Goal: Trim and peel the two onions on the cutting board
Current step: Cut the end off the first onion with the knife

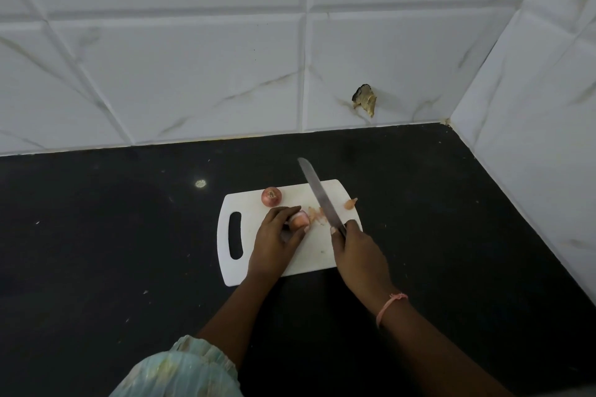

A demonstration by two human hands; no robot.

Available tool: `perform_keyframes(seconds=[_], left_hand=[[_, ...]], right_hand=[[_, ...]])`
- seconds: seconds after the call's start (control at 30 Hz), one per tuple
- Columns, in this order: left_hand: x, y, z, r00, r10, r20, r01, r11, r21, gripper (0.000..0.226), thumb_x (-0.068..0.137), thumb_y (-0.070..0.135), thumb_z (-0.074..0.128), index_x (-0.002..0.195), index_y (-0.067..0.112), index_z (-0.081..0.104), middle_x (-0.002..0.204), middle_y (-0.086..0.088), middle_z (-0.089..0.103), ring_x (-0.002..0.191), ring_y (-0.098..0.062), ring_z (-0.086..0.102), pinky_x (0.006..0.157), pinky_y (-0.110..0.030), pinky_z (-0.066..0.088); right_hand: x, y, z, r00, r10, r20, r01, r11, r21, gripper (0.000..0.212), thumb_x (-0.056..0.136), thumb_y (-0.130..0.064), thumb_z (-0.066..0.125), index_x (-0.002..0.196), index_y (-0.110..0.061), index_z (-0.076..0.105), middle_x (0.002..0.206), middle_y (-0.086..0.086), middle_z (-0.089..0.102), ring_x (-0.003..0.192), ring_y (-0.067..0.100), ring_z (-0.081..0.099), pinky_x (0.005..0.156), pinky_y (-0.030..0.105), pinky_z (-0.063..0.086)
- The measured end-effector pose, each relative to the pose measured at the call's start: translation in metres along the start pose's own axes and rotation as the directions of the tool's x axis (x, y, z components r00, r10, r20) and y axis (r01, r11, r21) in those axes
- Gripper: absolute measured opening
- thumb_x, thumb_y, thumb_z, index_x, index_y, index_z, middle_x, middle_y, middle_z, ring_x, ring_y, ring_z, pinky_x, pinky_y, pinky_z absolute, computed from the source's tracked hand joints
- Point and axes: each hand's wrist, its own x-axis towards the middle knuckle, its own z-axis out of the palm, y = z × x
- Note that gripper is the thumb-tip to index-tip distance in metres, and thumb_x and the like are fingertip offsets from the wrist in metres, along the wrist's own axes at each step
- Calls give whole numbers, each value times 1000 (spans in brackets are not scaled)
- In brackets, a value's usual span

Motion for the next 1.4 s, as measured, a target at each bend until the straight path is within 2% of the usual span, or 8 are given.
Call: perform_keyframes(seconds=[0.2,0.33,0.43,0.53,0.63,0.8,0.93,1.4], left_hand=[[0,0,0,999,-36,-8,35,999,-25,39,87,30,73,124,24,64,118,11,66,101,-4,61,93,-23,51],[1,1,-1,999,-45,-2,45,998,-52,41,85,27,75,125,24,64,117,10,67,101,-5,62,93,-21,50],[1,0,0,999,-41,-17,40,998,-49,40,84,26,77,121,24,65,114,10,67,98,-1,61,91,-16,48],[0,0,0,999,-42,-27,40,997,-66,39,82,23,78,119,24,66,112,12,66,95,5,59,89,-10,46],[1,1,0,999,-37,-17,36,997,-74,39,81,22,79,118,24,67,109,15,65,97,1,60,90,-16,50],[2,0,0,999,-36,-14,35,994,-106,39,81,21,79,118,23,67,112,12,67,101,-4,63,93,-27,53],[1,1,0,1000,-27,-3,27,991,-128,40,80,23,80,118,27,67,110,17,65,102,-3,62,93,-28,53],[3,-2,1,1000,-2,-2,1,994,-113,36,76,23,84,109,26,68,106,11,67,98,-6,63,89,-34,56]], right_hand=[[-6,-10,11,994,-47,101,46,999,16,25,102,-42,34,96,-21,45,81,-3,59,67,9,55,50,21,36],[-7,-14,8,993,-43,107,44,999,-13,25,102,-42,33,99,-20,46,86,-2,61,74,14,60,56,27,42],[-5,-18,8,996,-47,75,56,991,-123,27,103,-40,31,108,-18,46,91,1,65,79,17,64,58,29,44],[-4,-22,7,996,-36,84,49,985,-166,27,103,-38,30,113,-17,45,95,1,66,82,17,65,54,26,38],[-1,-23,4,994,-47,99,65,981,-185,27,104,-38,30,112,-17,45,95,1,66,83,17,65,51,25,32],[9,-28,9,995,-24,97,46,972,-231,25,103,-32,33,117,-15,45,97,3,67,87,19,67,61,29,41],[3,-22,11,994,-36,107,63,963,-262,27,104,-32,30,118,-14,45,101,3,66,91,19,66,65,29,41],[13,-13,17,981,-17,192,49,985,-163,26,103,-37,34,111,-16,47,99,4,65,88,18,65,65,30,47]])
